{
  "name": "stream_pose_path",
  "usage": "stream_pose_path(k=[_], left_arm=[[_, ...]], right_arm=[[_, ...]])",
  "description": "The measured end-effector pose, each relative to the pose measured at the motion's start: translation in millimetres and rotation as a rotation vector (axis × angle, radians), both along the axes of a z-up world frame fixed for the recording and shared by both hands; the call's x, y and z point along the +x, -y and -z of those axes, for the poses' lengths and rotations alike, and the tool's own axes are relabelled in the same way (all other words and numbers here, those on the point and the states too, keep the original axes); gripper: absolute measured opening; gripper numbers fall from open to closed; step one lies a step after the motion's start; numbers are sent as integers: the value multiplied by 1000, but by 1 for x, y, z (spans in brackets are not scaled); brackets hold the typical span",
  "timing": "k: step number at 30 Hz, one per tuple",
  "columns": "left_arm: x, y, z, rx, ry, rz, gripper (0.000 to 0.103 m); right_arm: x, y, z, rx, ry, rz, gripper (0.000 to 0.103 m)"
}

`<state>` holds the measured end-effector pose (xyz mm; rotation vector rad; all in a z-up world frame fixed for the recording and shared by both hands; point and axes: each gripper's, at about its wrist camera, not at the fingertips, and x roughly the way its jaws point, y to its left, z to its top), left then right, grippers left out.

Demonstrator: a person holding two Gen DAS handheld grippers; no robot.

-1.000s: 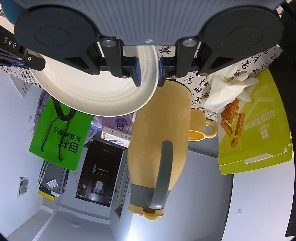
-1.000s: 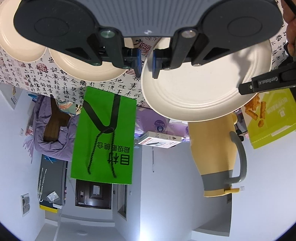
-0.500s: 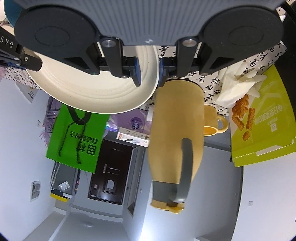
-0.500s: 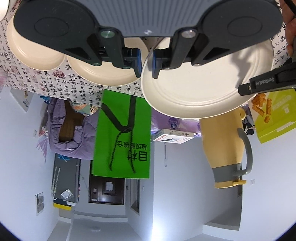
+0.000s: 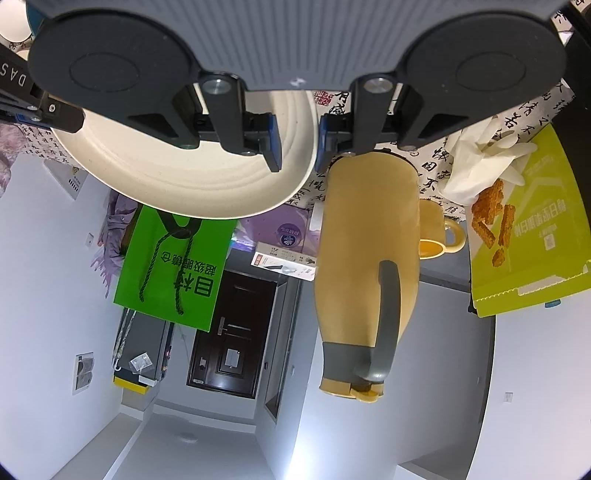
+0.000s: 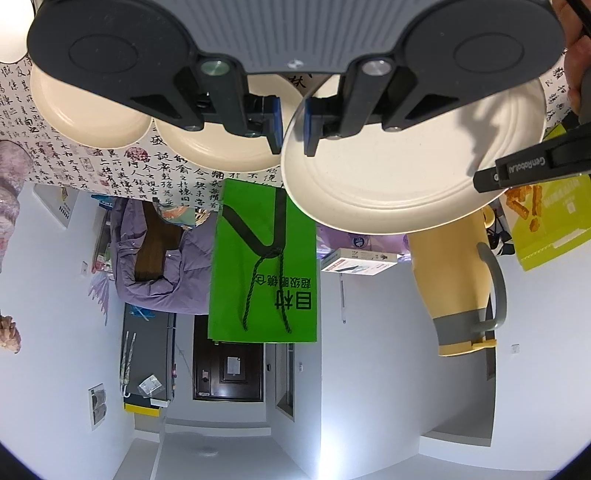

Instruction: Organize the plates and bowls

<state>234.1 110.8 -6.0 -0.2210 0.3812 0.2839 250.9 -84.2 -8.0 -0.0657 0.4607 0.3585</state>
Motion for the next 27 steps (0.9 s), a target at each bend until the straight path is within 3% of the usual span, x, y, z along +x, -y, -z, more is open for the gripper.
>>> stream_pose_path(k=[13, 27], left_arm=[[-19, 10, -10, -30, 11, 18, 18], [-52, 37, -26, -4, 25, 45, 18]], right_arm=[[-23, 15, -7, 3, 10, 27, 11], [-62, 43, -12, 35, 15, 45, 12]])
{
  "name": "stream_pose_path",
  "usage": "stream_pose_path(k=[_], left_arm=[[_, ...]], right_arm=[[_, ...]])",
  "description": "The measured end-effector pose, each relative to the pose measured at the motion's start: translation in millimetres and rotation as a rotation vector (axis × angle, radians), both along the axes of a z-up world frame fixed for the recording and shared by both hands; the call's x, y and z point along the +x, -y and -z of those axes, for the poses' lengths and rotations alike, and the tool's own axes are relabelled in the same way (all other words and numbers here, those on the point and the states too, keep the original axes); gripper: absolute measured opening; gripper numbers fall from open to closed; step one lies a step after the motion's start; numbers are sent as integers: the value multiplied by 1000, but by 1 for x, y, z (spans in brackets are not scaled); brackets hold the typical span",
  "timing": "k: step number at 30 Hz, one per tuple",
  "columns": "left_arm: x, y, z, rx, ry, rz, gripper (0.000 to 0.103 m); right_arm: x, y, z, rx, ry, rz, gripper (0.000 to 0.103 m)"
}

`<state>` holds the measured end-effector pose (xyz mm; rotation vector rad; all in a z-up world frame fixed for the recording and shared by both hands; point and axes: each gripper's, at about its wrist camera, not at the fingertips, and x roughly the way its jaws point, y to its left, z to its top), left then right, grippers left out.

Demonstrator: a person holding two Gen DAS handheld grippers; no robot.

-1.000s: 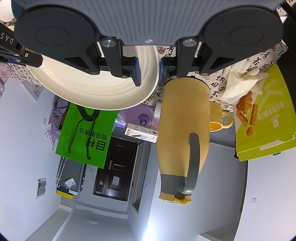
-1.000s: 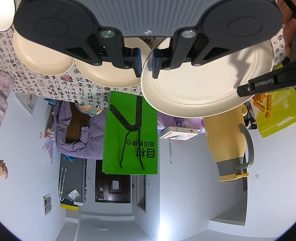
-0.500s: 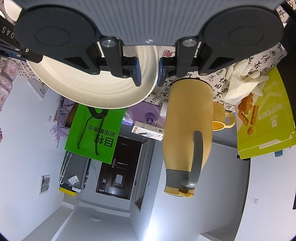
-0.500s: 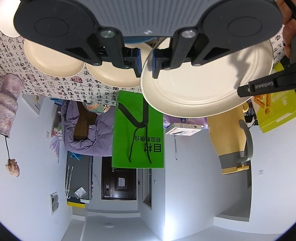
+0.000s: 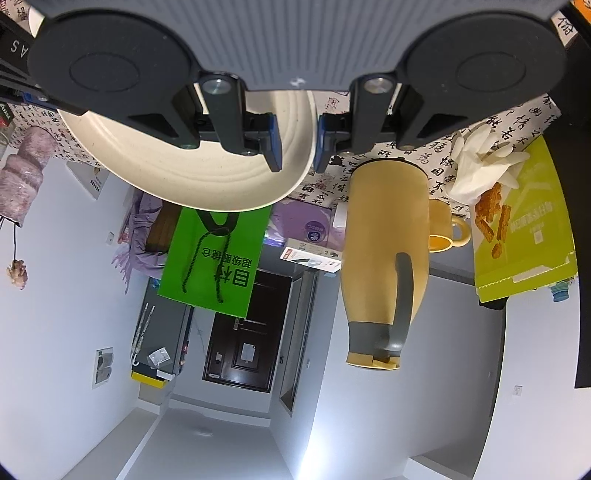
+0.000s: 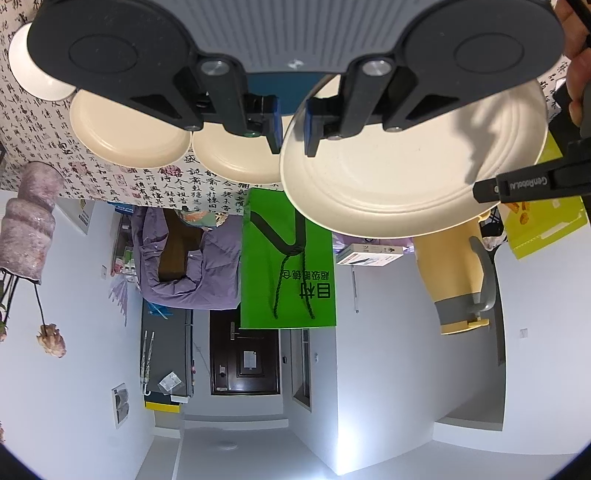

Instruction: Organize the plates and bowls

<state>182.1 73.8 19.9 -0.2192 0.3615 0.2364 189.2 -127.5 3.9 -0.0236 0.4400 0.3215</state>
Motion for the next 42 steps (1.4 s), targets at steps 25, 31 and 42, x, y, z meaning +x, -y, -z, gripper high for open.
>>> stream_pose_path(k=[25, 31, 42], left_arm=[[-50, 42, -14, 35, 6, 25, 18], [-61, 48, -15, 41, 7, 29, 18], [-81, 60, -14, 47, 5, 27, 18]], right_arm=[[-56, 42, -5, 28, -4, 20, 12], [-67, 48, -4, 34, -10, 23, 12], [-84, 57, -1, 35, -23, 19, 13]])
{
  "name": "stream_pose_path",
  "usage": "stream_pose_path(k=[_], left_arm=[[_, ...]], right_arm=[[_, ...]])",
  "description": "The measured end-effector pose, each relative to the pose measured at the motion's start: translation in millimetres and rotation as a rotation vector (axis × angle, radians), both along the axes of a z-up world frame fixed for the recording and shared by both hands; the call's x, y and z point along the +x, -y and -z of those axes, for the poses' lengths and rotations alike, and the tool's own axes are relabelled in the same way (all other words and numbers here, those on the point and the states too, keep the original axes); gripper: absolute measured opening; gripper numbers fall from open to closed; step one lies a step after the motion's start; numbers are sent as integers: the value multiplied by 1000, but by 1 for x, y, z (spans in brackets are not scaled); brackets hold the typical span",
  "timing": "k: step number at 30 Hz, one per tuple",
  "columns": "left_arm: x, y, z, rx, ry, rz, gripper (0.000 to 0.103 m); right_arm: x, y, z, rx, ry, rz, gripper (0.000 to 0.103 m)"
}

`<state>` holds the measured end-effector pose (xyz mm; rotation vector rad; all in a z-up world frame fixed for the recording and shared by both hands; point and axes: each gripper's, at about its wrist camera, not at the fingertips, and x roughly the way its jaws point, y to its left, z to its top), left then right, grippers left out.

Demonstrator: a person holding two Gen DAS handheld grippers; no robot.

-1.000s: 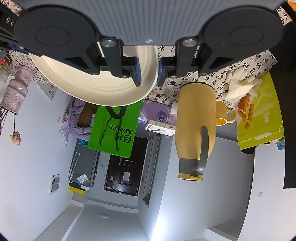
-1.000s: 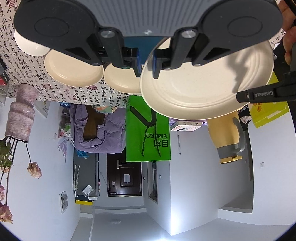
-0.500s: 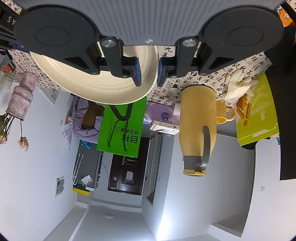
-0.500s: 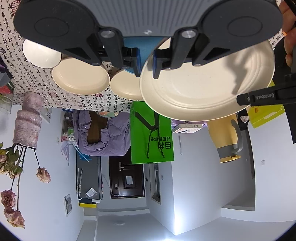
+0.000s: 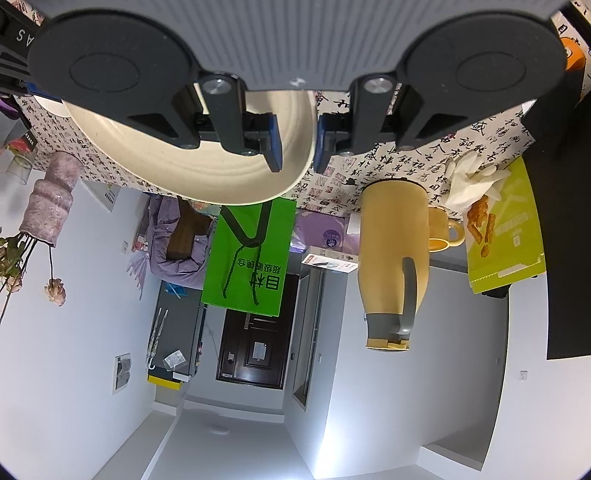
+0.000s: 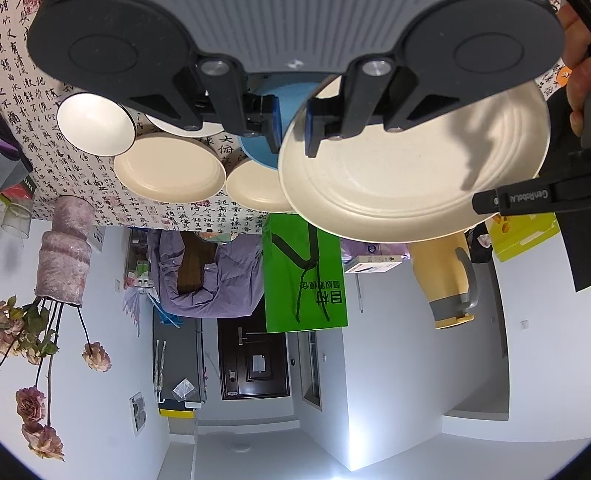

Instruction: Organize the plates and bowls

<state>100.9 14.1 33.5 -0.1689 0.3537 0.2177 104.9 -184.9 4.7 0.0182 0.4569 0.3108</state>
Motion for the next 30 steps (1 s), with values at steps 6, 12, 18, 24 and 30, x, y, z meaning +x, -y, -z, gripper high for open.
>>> stream_pose_path(k=[6, 12, 18, 24, 30], left_arm=[[-8, 7, 1, 13, -4, 5, 18], [-18, 14, 3, 24, -2, 10, 18], [-28, 22, 6, 35, -7, 26, 18], [-39, 32, 13, 51, -8, 33, 18], [-48, 40, 21, 51, -22, 42, 18]], right_arm=[[-10, 8, 4, 11, -7, 2, 13], [-20, 16, 6, 22, -11, 3, 13], [-33, 24, 10, 32, -12, 12, 13], [-44, 36, 17, 46, -20, 19, 13], [-54, 45, 24, 48, -30, 24, 13]])
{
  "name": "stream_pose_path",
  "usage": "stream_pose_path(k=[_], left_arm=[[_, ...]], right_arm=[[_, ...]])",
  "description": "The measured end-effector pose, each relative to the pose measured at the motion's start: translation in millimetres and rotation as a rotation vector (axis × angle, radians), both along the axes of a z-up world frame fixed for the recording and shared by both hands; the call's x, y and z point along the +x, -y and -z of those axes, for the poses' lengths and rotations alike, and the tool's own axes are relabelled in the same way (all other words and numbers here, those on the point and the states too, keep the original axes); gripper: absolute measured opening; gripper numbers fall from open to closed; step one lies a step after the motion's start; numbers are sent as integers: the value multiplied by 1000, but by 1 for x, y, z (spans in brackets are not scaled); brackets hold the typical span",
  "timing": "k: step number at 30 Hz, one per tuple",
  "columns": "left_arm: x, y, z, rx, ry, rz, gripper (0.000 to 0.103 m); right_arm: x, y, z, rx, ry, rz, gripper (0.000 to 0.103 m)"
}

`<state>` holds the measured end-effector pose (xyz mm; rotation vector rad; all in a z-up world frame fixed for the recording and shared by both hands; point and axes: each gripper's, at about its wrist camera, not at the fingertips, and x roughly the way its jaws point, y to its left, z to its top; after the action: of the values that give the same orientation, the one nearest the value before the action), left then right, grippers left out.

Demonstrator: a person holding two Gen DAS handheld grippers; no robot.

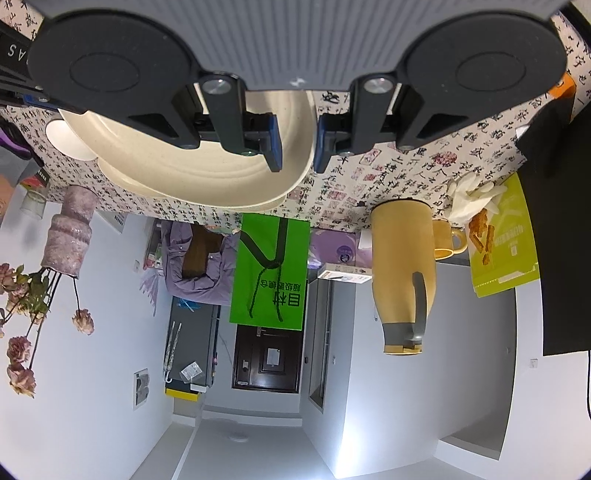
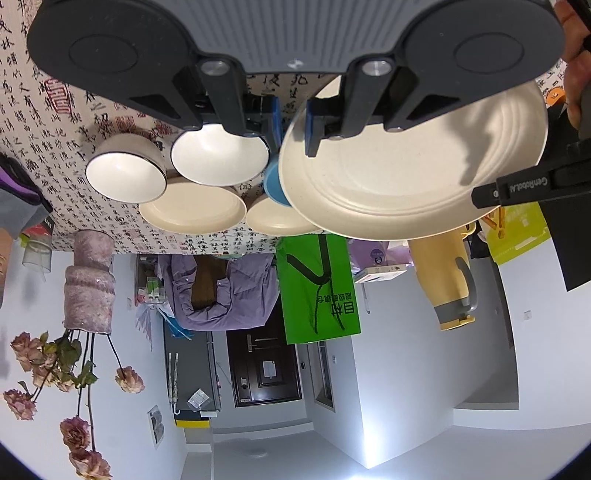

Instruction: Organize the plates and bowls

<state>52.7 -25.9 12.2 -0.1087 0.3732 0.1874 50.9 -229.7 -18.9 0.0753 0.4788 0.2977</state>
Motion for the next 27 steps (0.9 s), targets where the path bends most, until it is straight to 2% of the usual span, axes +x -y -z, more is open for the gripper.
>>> stream_pose_path(k=[27], left_arm=[[-16, 23, 34, -1, -78, 33, 18]], right_arm=[[-19, 29, 35, 32, -53, 16, 12]])
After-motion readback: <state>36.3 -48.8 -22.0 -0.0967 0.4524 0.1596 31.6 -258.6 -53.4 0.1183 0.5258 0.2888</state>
